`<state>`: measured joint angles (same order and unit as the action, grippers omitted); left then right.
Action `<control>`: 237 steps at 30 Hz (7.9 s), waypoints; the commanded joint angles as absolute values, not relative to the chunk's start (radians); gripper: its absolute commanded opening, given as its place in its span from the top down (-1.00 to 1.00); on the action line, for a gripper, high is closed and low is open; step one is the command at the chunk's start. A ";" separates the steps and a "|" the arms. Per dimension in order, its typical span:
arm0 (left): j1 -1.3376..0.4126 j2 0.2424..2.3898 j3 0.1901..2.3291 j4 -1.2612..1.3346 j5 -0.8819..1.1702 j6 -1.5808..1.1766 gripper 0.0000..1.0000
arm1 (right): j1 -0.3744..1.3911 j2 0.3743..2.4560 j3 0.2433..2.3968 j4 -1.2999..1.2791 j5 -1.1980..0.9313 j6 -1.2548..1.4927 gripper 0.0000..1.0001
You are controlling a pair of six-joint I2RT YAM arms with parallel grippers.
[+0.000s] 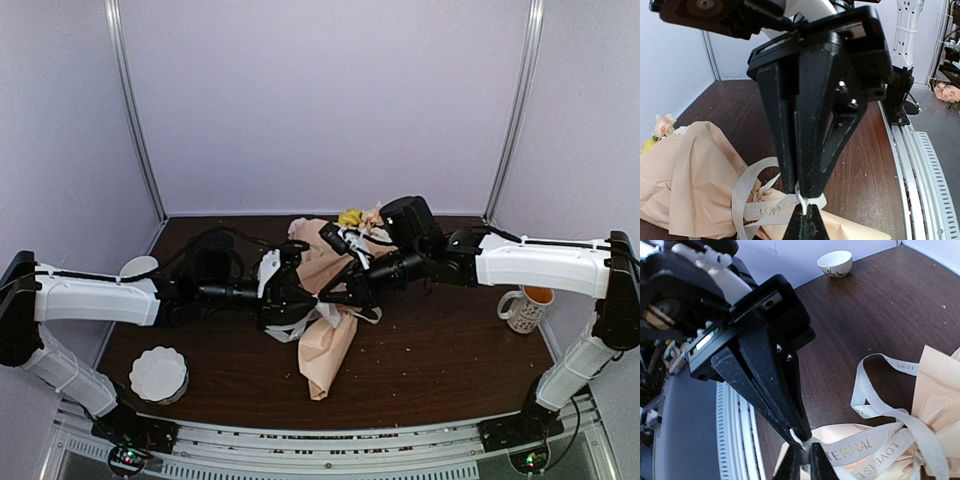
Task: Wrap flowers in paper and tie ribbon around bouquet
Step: Cross the half-tied ribbon over the folded bouquet.
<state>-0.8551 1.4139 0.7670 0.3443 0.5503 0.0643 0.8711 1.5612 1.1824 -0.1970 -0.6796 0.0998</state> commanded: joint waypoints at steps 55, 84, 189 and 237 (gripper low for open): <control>-0.784 1.306 0.903 -0.186 0.300 -0.107 1.00 | 0.767 1.609 1.186 -0.105 -0.576 0.262 1.00; -1.223 1.593 1.348 -0.385 0.509 0.332 1.00 | 0.735 1.698 1.339 -0.219 -0.436 0.290 1.00; -0.724 1.723 0.942 0.466 0.554 -0.187 1.00 | 0.633 1.947 1.307 -0.288 -0.980 0.038 0.51; -0.687 1.766 0.920 0.491 0.566 -0.219 1.00 | 0.738 1.899 1.167 -0.123 -1.046 0.118 0.56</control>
